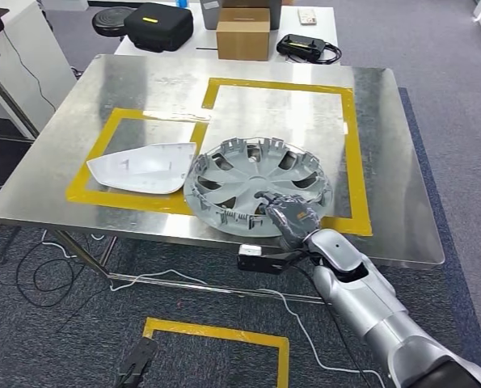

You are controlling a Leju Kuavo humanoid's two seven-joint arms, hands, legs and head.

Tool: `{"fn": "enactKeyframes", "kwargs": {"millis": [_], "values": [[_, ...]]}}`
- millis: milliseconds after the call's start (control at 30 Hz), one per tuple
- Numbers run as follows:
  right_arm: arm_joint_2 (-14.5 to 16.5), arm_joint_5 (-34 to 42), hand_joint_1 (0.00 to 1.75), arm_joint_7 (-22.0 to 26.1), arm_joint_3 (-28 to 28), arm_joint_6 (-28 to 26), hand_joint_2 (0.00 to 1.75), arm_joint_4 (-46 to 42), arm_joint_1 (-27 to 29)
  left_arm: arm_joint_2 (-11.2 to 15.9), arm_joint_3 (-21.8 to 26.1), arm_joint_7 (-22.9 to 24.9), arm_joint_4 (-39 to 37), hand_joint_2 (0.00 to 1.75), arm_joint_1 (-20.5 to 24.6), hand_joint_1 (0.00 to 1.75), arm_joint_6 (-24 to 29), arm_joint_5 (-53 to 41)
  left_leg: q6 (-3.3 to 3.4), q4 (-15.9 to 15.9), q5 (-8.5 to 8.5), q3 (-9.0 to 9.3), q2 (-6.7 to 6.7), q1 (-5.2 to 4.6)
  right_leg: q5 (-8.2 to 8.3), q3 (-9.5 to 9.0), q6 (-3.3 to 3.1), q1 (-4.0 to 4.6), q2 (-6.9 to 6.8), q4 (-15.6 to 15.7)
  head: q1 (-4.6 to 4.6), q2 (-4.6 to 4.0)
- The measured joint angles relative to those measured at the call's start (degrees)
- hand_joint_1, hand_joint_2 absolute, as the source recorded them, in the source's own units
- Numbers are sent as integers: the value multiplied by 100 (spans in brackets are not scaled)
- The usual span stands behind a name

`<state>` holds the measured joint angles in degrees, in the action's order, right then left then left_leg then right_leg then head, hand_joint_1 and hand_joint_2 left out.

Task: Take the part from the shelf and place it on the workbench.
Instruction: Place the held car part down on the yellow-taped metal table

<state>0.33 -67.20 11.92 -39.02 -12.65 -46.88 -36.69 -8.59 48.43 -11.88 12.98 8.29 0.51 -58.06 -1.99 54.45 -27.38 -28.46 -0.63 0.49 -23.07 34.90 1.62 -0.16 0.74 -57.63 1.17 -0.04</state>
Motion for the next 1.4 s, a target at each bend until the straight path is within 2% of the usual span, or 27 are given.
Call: {"fn": "enactKeyframes", "kwargs": {"millis": [333, 433, 467, 567, 1400], "values": [[39, 60, 175, -46, -36, -10, 175, 9, -1, 10, -1, -47, 0, 175, -13, 0, -8, -11, 0, 0, 0, 0, 0, 0, 0, -1, 0, -1, 0, 0, -1, 0], [41, 69, 44, -43, -39, -18, 44, 9, 2, 12, -9, -72, 0, 175, -17, 0, -45, -37, 0, 0, 0, 0, 0, 0, 0, -1, 0, -1, 0, 0, -1, 0], [45, 75, 0, -38, -43, -18, 0, 9, 7, 13, -19, -71, 0, 131, -19, 0, -51, -62, 0, 0, 0, 0, 0, 0, 0, 0, 0, -1, 0, 0, -1, 0], [64, 85, 0, -33, -58, -18, 0, 12, 21, 16, -50, -78, 0, 0, -30, 0, -49, -102, 0, 0, 0, -1, 0, 0, 0, 0, 0, 0, -1, 0, 0, 0], [137, 96, 0, -40, -83, -29, 0, 15, 25, 44, -99, -69, 0, 0, -39, 0, -40, -65, 0, 0, 0, -1, 0, 0, 0, -1, 0, -1, -1, 0, 0, 0]]}}
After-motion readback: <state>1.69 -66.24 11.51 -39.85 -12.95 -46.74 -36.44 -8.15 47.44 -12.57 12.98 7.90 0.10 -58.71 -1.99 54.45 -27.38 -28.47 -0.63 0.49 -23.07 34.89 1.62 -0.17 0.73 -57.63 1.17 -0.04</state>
